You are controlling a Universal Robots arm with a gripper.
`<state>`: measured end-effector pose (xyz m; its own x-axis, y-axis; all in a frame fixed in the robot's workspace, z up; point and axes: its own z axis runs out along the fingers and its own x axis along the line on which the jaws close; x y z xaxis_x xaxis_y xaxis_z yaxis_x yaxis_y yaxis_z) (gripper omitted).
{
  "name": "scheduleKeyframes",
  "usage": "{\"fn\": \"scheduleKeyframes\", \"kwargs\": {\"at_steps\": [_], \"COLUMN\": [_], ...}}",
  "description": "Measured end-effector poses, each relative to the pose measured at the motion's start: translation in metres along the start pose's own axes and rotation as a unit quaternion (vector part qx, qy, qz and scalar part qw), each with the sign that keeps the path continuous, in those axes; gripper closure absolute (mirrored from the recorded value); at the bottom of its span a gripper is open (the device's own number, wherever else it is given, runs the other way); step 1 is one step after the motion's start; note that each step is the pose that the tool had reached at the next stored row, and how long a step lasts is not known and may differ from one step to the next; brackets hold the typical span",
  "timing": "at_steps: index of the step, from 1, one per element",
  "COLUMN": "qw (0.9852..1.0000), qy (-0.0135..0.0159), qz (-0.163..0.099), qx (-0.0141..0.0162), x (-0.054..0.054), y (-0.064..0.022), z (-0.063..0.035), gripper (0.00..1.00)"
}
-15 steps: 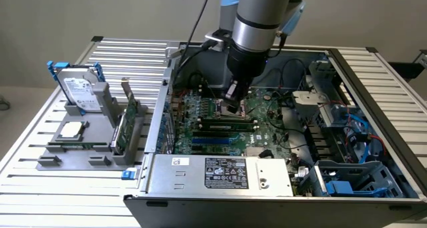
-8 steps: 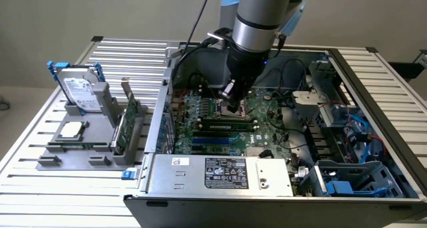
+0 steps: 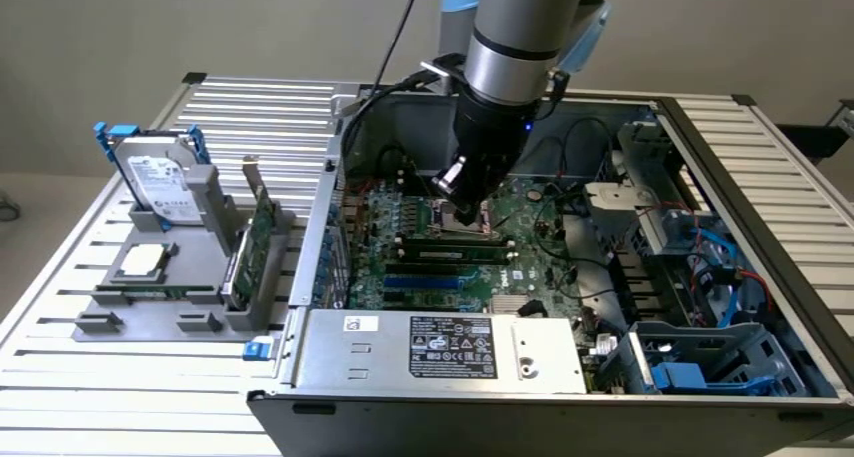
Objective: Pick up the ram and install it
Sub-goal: 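Press down the ram until it locks into place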
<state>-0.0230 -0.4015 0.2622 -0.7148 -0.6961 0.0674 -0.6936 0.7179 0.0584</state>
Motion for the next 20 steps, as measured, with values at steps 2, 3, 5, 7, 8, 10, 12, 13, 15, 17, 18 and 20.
{"fn": "scheduleKeyframes", "kwargs": {"at_steps": [2, 3, 5, 7, 8, 10, 12, 13, 15, 17, 18, 20], "qw": [0.9999, 0.9999, 0.9996, 0.9992, 0.999, 0.9984, 0.9974, 0.9967, 0.9952, 0.9934, 0.9925, 0.9906], "qy": [0.0007, 0.0016, 0.0057, 0.0096, 0.0101, 0.0102, 0.0097, 0.0093, 0.0087, 0.0081, 0.0078, 0.0072], "qz": [0.011, 0.017, 0.025, 0.033, 0.038, 0.051, 0.069, 0.078, 0.096, 0.113, 0.121, 0.136], "qx": [0.0012, 0.0027, 0.01, 0.0185, 0.0207, 0.0214, 0.0201, 0.0193, 0.0178, 0.0164, 0.0158, 0.0146], "x": [0.0, 0.0001, 0.0, 0.0, 0.0, 0.0, 0.0, -0.0001, -0.0001, -0.0002, -0.0002, -0.0003], "y": [-0.0001, -0.0001, -0.0001, -0.0001, -0.0001, -0.0001, -0.0001, -0.0001, -0.0002, -0.0002, -0.0002, -0.0003], "z": [0.0, 0.0, 0.0001, 0.0004, 0.0007, 0.0011, 0.0017, 0.002, 0.0026, 0.0033, 0.0037, 0.0045], "gripper": [0.89, 0.89, 0.89, 0.89, 0.89, 0.89, 0.89, 0.89, 0.89, 0.89, 0.89, 0.89]}}
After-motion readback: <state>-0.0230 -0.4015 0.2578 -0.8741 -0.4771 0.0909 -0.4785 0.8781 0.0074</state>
